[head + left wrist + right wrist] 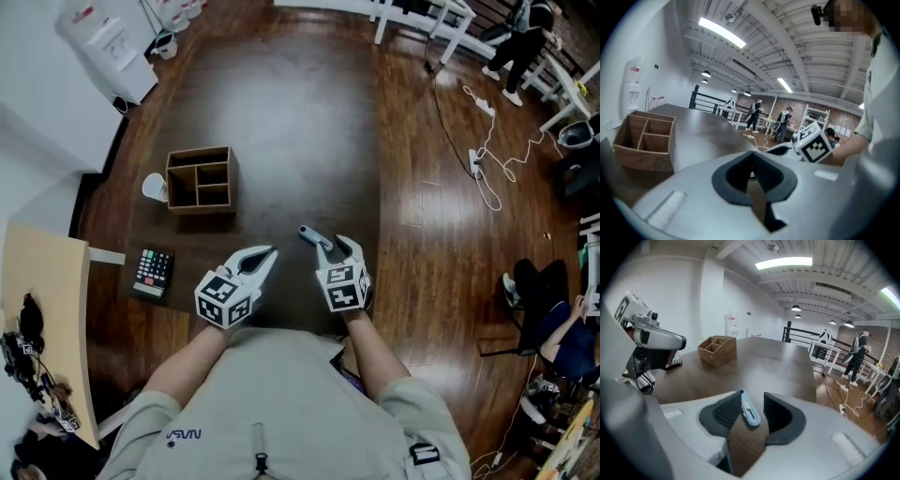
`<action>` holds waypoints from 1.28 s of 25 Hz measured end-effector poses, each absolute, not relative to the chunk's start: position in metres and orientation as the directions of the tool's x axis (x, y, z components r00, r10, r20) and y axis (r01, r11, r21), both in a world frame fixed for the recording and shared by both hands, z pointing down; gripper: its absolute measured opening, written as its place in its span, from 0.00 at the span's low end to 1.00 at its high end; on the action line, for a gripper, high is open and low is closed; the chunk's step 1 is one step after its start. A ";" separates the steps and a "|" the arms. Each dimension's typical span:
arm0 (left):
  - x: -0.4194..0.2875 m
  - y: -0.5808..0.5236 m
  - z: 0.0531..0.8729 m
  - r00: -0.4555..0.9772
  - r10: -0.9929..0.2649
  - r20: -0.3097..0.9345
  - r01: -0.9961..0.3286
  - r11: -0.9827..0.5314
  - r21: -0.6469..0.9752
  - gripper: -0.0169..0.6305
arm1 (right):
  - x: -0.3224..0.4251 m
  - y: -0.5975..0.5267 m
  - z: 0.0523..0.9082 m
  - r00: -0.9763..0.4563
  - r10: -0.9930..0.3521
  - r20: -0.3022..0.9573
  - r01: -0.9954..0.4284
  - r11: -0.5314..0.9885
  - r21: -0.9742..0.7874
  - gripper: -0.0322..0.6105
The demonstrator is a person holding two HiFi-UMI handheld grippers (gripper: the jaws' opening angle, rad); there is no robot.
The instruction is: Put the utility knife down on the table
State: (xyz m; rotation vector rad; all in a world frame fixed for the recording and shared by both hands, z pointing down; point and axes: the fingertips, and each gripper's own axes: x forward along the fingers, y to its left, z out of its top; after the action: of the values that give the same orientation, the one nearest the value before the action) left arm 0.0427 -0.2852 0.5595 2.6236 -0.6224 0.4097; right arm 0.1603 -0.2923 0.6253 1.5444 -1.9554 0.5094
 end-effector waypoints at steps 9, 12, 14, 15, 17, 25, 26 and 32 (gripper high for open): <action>-0.038 -0.216 0.526 0.881 -0.393 0.265 -0.455 -0.857 0.244 0.03 | 0.089 -0.218 0.567 -0.139 -0.860 0.491 -0.984 0.175 0.028 0.05; -0.081 -0.188 0.518 0.878 -0.414 0.240 -0.467 -0.849 0.247 0.03 | 0.045 -0.182 0.555 -0.147 -0.880 0.452 -0.986 0.167 0.004 0.05; -0.110 -0.168 0.509 0.881 -0.420 0.217 -0.467 -0.845 0.262 0.03 | 0.010 -0.155 0.545 -0.153 -0.888 0.434 -0.986 0.164 -0.013 0.05; -0.123 -0.155 0.505 0.885 -0.417 0.206 -0.461 -0.845 0.272 0.03 | -0.008 -0.139 0.540 -0.163 -0.889 0.427 -0.985 0.169 -0.024 0.05; -0.145 -0.126 0.500 0.897 -0.402 0.185 -0.441 -0.848 0.294 0.03 | -0.043 -0.106 0.529 -0.194 -0.887 0.419 -0.980 0.197 -0.037 0.05; -0.198 -0.012 0.508 0.918 -0.358 0.172 -0.396 -0.855 0.335 0.03 | -0.150 0.010 0.513 -0.371 -0.813 0.448 -0.910 0.414 -0.001 0.05; -0.200 -0.001 0.509 0.920 -0.352 0.172 -0.390 -0.859 0.332 0.03 | -0.155 0.018 0.515 -0.384 -0.801 0.459 -0.901 0.434 0.005 0.05; -0.197 0.043 0.520 0.936 -0.307 0.174 -0.349 -0.881 0.319 0.03 | -0.152 0.057 0.526 -0.405 -0.774 0.486 -0.887 0.461 -0.005 0.05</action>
State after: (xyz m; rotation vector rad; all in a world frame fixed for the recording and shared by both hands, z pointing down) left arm -0.1970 0.0426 0.5197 2.7434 -0.4801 0.1673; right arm -0.1520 0.0573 0.5265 1.3930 -2.2971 0.3673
